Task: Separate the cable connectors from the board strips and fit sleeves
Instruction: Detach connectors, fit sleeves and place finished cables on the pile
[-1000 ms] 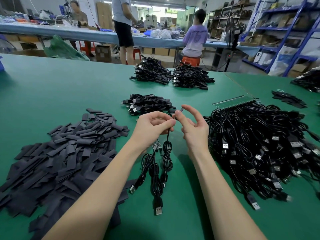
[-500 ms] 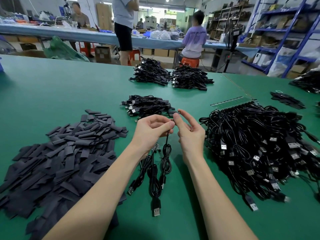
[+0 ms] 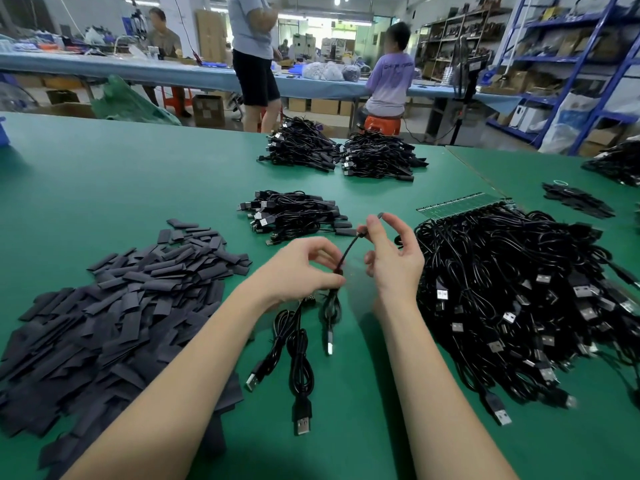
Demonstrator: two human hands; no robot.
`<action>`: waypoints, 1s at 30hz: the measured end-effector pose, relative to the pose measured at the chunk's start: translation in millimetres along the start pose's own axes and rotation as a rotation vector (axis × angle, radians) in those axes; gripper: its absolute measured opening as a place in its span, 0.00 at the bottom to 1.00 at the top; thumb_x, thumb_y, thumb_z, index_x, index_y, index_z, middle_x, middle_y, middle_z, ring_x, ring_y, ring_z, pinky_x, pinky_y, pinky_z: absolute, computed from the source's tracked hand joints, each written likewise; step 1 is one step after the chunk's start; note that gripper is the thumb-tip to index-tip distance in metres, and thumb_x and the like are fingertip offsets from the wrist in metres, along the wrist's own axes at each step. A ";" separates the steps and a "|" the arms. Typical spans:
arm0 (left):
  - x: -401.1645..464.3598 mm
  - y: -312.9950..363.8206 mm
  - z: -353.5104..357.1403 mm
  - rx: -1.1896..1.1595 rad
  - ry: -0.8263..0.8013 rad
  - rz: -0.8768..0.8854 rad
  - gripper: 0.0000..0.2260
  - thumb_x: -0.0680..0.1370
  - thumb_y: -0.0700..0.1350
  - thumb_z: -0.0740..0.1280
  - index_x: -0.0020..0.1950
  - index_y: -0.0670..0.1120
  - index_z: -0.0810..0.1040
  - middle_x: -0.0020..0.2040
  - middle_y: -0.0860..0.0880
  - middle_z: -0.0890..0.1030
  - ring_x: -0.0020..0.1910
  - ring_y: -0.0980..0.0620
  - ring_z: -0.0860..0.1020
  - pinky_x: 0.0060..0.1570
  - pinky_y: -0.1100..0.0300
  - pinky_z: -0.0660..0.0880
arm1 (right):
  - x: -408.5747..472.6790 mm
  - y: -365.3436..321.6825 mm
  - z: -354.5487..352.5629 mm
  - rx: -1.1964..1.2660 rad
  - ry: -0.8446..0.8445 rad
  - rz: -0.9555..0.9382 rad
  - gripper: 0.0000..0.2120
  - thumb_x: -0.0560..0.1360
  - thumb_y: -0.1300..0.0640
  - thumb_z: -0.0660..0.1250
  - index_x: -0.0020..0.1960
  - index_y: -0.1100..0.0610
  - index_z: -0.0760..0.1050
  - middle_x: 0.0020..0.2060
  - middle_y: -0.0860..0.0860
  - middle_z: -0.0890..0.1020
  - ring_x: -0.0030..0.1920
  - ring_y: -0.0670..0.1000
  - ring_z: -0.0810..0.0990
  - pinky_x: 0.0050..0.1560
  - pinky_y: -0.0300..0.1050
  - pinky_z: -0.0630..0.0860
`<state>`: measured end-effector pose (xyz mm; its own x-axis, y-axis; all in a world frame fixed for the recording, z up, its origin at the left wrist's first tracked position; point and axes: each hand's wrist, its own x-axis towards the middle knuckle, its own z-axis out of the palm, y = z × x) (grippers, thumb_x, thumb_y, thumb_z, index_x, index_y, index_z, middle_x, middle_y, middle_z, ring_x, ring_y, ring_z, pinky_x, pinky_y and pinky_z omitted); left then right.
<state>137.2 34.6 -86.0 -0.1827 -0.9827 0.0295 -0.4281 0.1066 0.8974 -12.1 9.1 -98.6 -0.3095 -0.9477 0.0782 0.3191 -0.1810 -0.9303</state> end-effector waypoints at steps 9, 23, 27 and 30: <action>81.0 40.9 -51.1 0.490 0.407 0.290 0.08 0.75 0.34 0.69 0.49 0.46 0.81 0.47 0.50 0.84 0.46 0.55 0.81 0.53 0.65 0.76 | 0.6 6.5 -7.4 -0.241 -0.115 0.186 0.13 0.81 0.43 0.65 0.54 0.53 0.80 0.43 0.44 0.88 0.29 0.43 0.77 0.28 0.34 0.70; 100.7 -4.8 -63.4 0.687 0.375 0.278 0.13 0.78 0.39 0.67 0.63 0.44 0.78 0.59 0.44 0.80 0.60 0.45 0.76 0.62 0.50 0.73 | -8.7 17.0 0.4 -1.134 -0.412 -0.124 0.08 0.74 0.41 0.70 0.43 0.45 0.81 0.36 0.37 0.82 0.47 0.45 0.82 0.46 0.42 0.74; 48.1 -4.7 -53.0 0.513 0.482 0.191 0.06 0.77 0.43 0.68 0.52 0.49 0.82 0.46 0.52 0.83 0.42 0.56 0.79 0.51 0.61 0.76 | -13.1 -0.4 7.2 -1.253 -0.544 -0.018 0.17 0.69 0.31 0.71 0.44 0.43 0.82 0.42 0.40 0.85 0.49 0.46 0.82 0.53 0.46 0.79; 18.0 -6.2 -41.6 0.485 0.427 0.060 0.05 0.78 0.45 0.67 0.48 0.53 0.82 0.43 0.56 0.82 0.38 0.64 0.76 0.41 0.69 0.70 | -19.8 -7.7 20.6 -1.431 -0.535 0.017 0.21 0.65 0.30 0.73 0.47 0.45 0.81 0.45 0.45 0.85 0.50 0.51 0.82 0.49 0.45 0.75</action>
<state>173.4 10.0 -72.7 0.1062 -0.9361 0.3352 -0.7974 0.1212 0.5911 10.1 23.9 -85.6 0.1347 -0.9846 -0.1112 -0.8840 -0.0687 -0.4624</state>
